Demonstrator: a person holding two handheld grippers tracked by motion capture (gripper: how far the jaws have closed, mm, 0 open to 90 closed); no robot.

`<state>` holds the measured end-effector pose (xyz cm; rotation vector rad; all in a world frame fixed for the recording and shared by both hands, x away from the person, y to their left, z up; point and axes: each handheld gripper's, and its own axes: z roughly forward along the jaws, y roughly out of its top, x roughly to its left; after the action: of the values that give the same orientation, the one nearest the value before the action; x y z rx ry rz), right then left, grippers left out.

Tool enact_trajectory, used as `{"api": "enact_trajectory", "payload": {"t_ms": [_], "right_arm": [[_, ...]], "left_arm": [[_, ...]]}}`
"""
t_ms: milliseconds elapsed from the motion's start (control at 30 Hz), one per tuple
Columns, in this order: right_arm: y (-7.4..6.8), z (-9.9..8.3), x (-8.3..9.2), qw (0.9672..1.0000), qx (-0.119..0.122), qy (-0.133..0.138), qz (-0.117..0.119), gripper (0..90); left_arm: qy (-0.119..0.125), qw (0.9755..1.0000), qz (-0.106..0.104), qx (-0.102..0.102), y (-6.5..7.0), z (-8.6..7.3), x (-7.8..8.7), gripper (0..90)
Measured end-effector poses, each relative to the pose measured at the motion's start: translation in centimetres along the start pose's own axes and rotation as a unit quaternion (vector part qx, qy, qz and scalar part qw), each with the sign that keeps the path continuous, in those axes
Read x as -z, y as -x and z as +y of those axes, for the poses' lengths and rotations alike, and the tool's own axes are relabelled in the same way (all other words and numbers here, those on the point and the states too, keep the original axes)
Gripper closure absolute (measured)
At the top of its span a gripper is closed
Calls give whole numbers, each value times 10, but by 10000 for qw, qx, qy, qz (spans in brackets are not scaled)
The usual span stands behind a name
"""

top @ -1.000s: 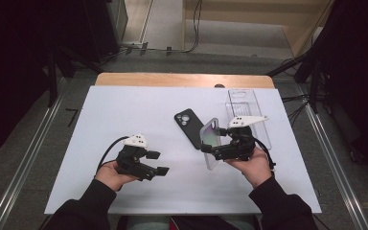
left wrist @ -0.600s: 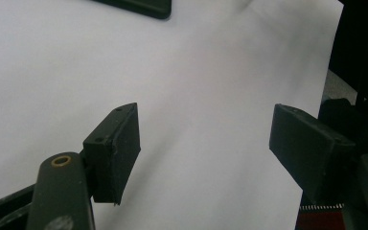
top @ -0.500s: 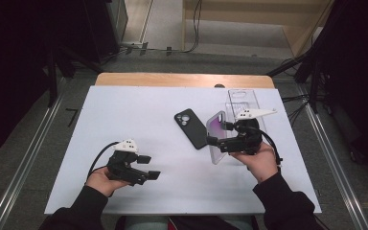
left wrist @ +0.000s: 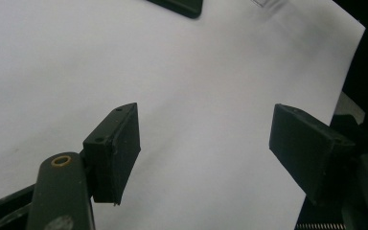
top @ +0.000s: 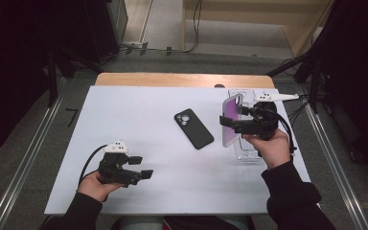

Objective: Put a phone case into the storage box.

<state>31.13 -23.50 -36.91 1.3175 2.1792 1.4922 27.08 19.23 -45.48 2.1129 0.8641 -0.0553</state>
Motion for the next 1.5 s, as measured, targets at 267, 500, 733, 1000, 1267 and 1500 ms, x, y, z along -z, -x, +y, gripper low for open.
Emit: {"api": "enact_trajectory", "payload": {"t_ms": [267,500,733,1000,1267,1500], "right_arm": [[13,9,2,9993,-33,83,-366,144],[25,13,0,9964,-117,168,-827,143],[43,16,-7,9917,-277,277,-1222,143],[60,16,-19,9855,-341,314,-1634,143],[76,14,-23,9801,-423,500,-1874,142],[87,15,-31,9775,-534,561,-1964,142]], "left_arm": [[24,9998,190,92,-1,-6,4,267],[89,9994,237,215,-2,-11,9,267],[99,9991,314,267,-3,-13,10,268],[146,9988,373,292,-4,-13,12,268],[102,9990,343,250,-3,-13,11,269],[95,9992,330,226,-1,-12,10,269]]}}
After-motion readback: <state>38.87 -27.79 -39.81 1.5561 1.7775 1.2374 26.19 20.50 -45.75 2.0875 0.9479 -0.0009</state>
